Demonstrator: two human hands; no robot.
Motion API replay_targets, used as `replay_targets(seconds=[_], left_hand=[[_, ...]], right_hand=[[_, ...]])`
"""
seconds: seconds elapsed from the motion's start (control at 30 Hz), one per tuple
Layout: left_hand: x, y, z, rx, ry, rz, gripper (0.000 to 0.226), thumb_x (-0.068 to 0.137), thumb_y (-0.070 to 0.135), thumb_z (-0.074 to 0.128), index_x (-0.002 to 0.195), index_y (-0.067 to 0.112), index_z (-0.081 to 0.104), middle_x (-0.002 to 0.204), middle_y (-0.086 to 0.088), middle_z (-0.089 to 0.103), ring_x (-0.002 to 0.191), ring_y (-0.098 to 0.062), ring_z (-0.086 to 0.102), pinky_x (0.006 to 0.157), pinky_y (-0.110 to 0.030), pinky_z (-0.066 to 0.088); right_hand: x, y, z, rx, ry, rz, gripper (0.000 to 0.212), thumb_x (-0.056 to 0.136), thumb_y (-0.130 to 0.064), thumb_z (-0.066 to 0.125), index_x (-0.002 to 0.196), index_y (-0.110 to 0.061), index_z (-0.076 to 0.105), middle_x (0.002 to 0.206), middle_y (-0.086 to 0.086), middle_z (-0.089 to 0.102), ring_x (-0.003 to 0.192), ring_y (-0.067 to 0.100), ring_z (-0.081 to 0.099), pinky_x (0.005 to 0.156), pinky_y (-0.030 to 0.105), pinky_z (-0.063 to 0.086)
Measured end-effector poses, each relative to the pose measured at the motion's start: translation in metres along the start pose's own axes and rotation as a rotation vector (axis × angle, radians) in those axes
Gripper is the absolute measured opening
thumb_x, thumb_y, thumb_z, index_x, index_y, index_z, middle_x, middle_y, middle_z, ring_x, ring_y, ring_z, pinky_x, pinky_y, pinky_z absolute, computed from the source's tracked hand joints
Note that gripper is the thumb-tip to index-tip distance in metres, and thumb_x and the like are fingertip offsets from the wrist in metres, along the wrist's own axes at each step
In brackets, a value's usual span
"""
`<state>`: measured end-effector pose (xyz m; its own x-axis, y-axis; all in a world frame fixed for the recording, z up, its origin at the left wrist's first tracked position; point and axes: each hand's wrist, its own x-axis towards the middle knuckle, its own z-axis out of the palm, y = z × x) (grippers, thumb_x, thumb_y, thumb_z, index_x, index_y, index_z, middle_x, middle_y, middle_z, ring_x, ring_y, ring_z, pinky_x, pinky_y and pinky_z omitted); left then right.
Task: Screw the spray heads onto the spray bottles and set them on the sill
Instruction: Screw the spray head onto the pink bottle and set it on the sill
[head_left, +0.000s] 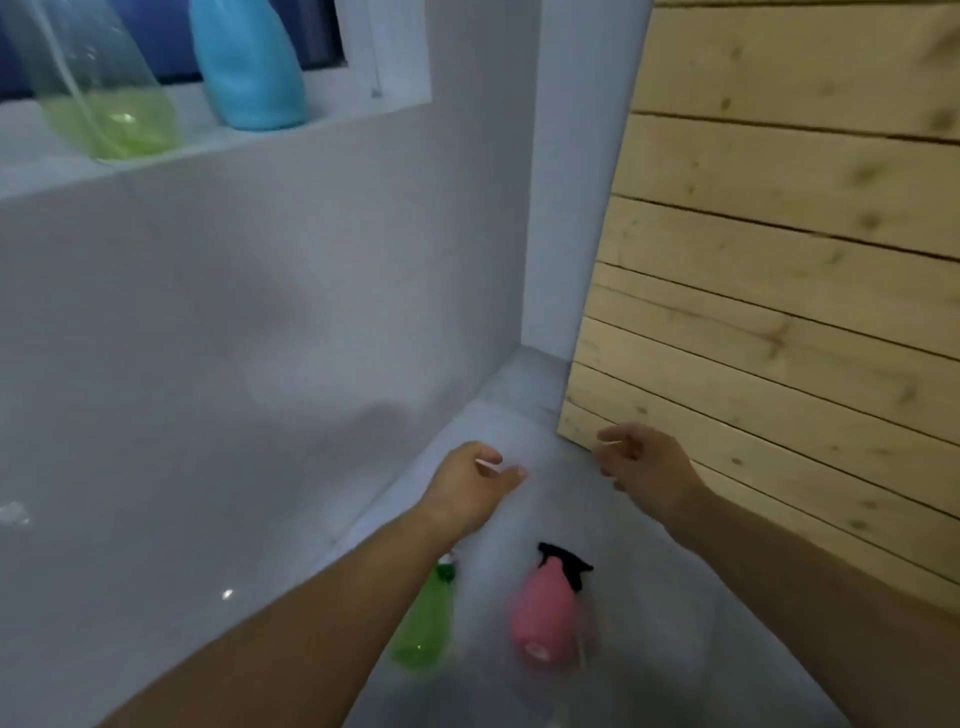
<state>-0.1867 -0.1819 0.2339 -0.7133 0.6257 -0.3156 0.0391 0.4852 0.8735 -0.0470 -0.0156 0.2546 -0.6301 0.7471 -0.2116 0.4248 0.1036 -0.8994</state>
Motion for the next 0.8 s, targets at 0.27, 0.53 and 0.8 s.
replay_targets(seconds=[0.27, 0.53, 0.8], left_hand=[[0.028, -0.092, 0.088, 0.126, -0.082, -0.248, 0.062, 0.086, 0.044, 0.077, 0.132, 0.010, 0.054, 0.102, -0.003, 0.061, 0.083, -0.017, 0.060, 0.064, -0.023, 0.046], [0.056, -0.158, 0.129, 0.179, -0.189, -0.379, 0.083, 0.083, 0.052, 0.075, 0.147, 0.012, 0.041, 0.144, -0.016, 0.053, 0.120, -0.029, 0.059, 0.085, -0.031, 0.046], [0.071, -0.188, 0.148, 0.178, -0.225, -0.389, 0.083, 0.078, 0.057, 0.077, 0.141, 0.014, 0.045, 0.130, -0.010, 0.056, 0.102, -0.026, 0.060, 0.087, -0.038, 0.055]], right_hand=[[0.021, 0.131, 0.017, -0.052, -0.106, 0.287, 0.032, 0.087, -0.029, 0.071, 0.113, -0.011, 0.065, 0.102, 0.010, 0.069, 0.090, 0.025, 0.068, 0.079, 0.039, 0.058], [0.059, 0.204, 0.055, -0.032, -0.093, 0.417, 0.038, 0.085, -0.029, 0.074, 0.115, -0.009, 0.065, 0.115, 0.019, 0.065, 0.101, 0.037, 0.067, 0.085, 0.045, 0.057], [0.086, 0.243, 0.087, -0.131, -0.084, 0.405, 0.059, 0.079, -0.042, 0.077, 0.126, -0.009, 0.062, 0.135, 0.014, 0.059, 0.120, 0.029, 0.058, 0.101, 0.037, 0.049]])
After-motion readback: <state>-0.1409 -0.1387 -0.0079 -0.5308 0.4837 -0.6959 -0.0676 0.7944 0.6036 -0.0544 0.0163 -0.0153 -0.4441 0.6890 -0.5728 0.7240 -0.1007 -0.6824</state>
